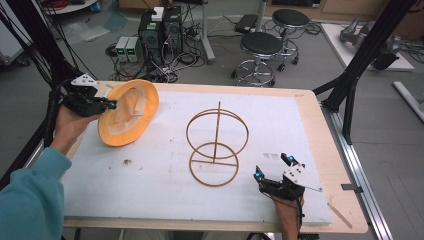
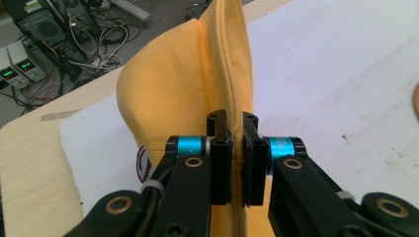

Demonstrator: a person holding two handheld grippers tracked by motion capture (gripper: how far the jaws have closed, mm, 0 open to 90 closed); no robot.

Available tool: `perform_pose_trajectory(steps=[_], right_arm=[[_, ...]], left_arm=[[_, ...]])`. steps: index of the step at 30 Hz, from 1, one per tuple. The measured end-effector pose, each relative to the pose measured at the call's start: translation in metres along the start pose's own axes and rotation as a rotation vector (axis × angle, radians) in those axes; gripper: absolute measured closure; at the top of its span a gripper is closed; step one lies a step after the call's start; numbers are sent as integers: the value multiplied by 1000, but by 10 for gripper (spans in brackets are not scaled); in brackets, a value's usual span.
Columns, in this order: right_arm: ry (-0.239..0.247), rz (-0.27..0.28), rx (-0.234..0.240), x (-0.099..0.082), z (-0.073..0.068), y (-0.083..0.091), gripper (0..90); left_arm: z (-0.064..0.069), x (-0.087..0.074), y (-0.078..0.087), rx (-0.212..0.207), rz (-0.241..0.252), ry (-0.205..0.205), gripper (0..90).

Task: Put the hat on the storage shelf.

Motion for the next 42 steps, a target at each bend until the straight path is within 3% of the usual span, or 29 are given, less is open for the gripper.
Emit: perform_pose_trajectory(steps=[11,24,31,37,42], right_arm=[[-7,-3,0,0,0,0,28],[-16,-2,3,0,1,1,28],[-12,0,2,0,1,1,28],[-17,2,4,0,1,1,28],[-16,1,3,0,1,1,28]], left_arm=[[26,-3,-6,-60,2,-11,846],[71,-2,-16,-185,36,0,836],[93,-3,-26,-236,47,8,747],[108,-1,-27,-271,42,-17,698],[114,1,-21,-287,63,12,549]])
Point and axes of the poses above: each handheld gripper's, and its own axes: y roughly backward along the jaws, x roughly out of its top, z roughly to its right, the point moved 1 cm from there along -y, roughly forward along the jaws, and after that the axes turned 6 degrees about z, right-handed, at the moved point
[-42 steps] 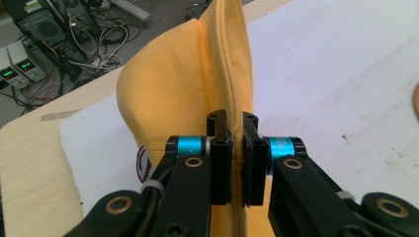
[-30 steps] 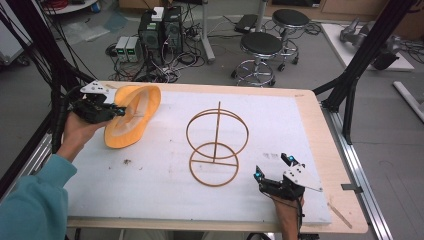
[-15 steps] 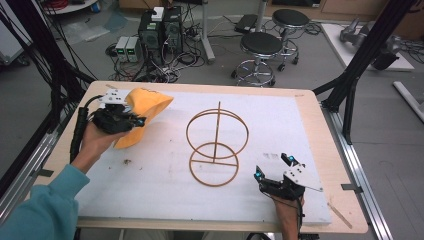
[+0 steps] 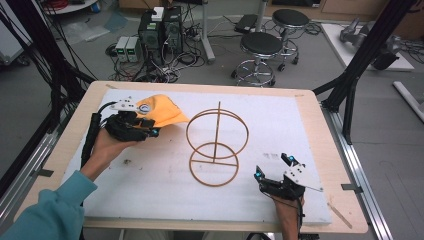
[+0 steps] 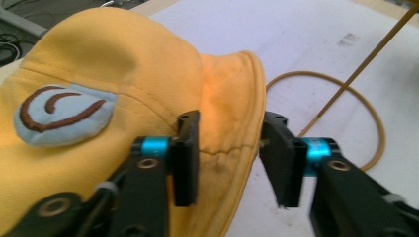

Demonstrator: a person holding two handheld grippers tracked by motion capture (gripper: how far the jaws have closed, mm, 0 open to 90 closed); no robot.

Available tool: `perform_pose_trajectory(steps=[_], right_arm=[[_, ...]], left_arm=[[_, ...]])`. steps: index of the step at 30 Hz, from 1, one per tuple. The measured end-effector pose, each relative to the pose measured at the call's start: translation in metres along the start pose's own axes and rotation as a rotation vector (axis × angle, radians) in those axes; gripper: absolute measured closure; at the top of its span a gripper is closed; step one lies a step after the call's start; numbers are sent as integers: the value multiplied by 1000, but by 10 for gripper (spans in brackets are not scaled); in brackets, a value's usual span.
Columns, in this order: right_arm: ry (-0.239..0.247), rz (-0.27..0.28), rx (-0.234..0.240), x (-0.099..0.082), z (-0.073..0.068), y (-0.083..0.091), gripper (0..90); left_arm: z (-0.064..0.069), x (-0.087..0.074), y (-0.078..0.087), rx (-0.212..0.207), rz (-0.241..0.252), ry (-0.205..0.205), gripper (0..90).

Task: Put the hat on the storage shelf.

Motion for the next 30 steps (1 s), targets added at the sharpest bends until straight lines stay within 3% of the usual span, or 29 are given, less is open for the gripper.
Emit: perform_pose_trajectory(steps=[4,8,11,13,19,24,27,30], right_arm=[[0,0,0,0,0,0,28],[3,3,-2,0,0,0,28],[0,0,-1,0,0,0,28],[0,2,1,0,0,0,28],[1,2,0,0,0,0,28],[-2,2,0,0,0,0,28],[0,1,0,0,0,0,28],[1,1,-3,0,0,0,28]], left_arm=[[8,0,5,25,47,-14,416],[8,-1,6,95,60,0,130],[6,-2,8,89,72,2,24],[6,-2,11,83,101,-14,24],[5,-9,16,73,110,-31,24],[4,-31,20,104,142,-35,24],[1,-49,22,116,131,-39,24],[-3,-65,21,130,127,-12,24]])
Point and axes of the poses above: each handheld gripper's, and its own axes: y roughly backward along the jaws, x roughly out of its top, z roughly to its right, the point moved 1 cm from there along -y, roughly forward along the jaws, and after that the axes turned 6 degrees about z, right-handed, at the moved point
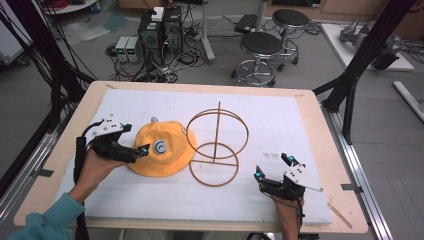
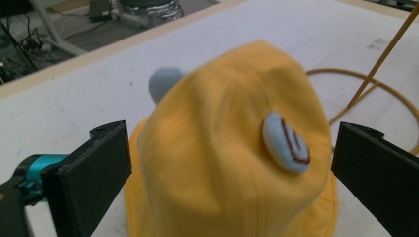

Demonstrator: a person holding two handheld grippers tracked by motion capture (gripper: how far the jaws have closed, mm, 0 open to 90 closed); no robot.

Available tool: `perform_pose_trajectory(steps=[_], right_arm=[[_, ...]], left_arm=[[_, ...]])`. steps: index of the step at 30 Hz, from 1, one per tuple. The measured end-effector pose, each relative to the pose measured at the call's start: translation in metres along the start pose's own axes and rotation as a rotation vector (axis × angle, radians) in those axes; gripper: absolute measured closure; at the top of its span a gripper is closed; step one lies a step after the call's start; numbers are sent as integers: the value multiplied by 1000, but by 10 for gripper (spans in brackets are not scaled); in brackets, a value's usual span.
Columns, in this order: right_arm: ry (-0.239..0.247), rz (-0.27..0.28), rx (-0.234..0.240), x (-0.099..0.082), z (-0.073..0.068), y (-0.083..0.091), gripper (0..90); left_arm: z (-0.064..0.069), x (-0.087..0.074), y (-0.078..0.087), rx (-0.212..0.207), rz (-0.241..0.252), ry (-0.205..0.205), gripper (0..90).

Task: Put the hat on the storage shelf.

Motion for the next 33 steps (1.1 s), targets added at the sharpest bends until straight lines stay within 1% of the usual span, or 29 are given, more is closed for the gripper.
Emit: perform_pose_trajectory(steps=[2,3,5,6,8,9,11,14,17,20,22,24,28,29,30,33], right_arm=[[0,0,0,0,0,0,28],[0,0,0,0,0,0,28],[1,0,0,0,0,0,28],[0,0,-1,0,0,0,28],[1,0,-1,0,0,0,28],[0,1,-2,0,0,0,28],[0,1,-3,0,0,0,28],[0,1,-2,0,0,0,28],[0,1,-2,0,0,0,28],[-1,1,-1,0,0,0,28],[0,2,-1,0,0,0,28],[0,2,-2,0,0,0,28],[0,3,-1,0,0,0,28],[0,2,-1,0,0,0,28],[0,2,-2,0,0,0,28],[-4,1,0,0,0,0,28]], left_arm=[[-2,-9,1,-4,-5,9,24],[-3,-13,2,6,1,14,24],[-4,-20,3,2,0,21,24],[-4,-24,4,7,-3,26,24],[-4,-33,4,8,-13,26,25],[-4,-37,4,20,-18,27,24],[-4,-44,2,20,-28,25,25],[-5,-48,-1,36,-29,20,25],[-6,-52,-7,54,-48,31,25],[-7,-55,-11,47,-57,45,32],[-6,-56,-13,36,-58,45,87],[-5,-57,-15,22,-63,51,116],[-4,-58,-18,9,-64,66,186],[-5,-58,-19,10,-66,65,229],[-4,-58,-19,10,-67,72,254],[-5,-60,-20,-2,-82,79,355]])
Point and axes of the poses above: each handheld gripper's, and its own axes: y roughly backward along the jaws, x roughly out of its top, z roughly to its right, the point moved 1 cm from there along -y, roughly forward along the jaws, and after that the axes turned 6 degrees about z, right-handed, at the moved point
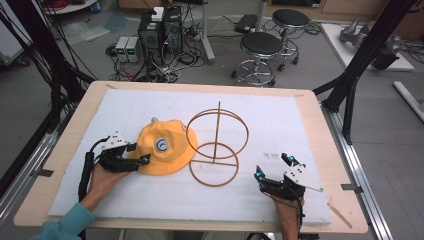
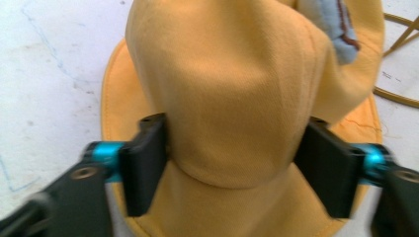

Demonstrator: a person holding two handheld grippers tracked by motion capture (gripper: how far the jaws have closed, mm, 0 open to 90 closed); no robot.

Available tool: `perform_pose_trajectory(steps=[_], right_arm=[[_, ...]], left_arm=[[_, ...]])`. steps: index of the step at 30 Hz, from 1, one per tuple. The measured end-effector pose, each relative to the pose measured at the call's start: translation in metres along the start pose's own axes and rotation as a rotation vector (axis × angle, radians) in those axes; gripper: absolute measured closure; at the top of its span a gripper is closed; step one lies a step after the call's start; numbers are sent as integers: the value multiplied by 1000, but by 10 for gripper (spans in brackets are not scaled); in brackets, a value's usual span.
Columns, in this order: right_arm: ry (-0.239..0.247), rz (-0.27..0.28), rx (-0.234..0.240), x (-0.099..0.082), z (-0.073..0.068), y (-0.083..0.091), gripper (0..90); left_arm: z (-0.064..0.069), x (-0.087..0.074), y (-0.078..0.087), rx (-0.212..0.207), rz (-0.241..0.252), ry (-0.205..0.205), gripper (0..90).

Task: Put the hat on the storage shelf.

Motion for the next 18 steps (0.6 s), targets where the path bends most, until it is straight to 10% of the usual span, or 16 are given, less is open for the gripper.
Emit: perform_pose_trajectory(steps=[10,18], right_arm=[[-1,0,0,0,0,0,28],[6,4,-2,0,1,0,28]], left_arm=[[5,1,3,-44,6,-19,757],[6,7,9,-50,21,-9,804]])
Point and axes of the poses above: each handheld gripper's, and its own axes: y roughly backward along the jaws, x roughly out of its top, z roughly to its right, the point moved 1 cm from there along -y, roughly forward along the jaws, and after that the axes turned 6 degrees about z, right-handed, at the moved point
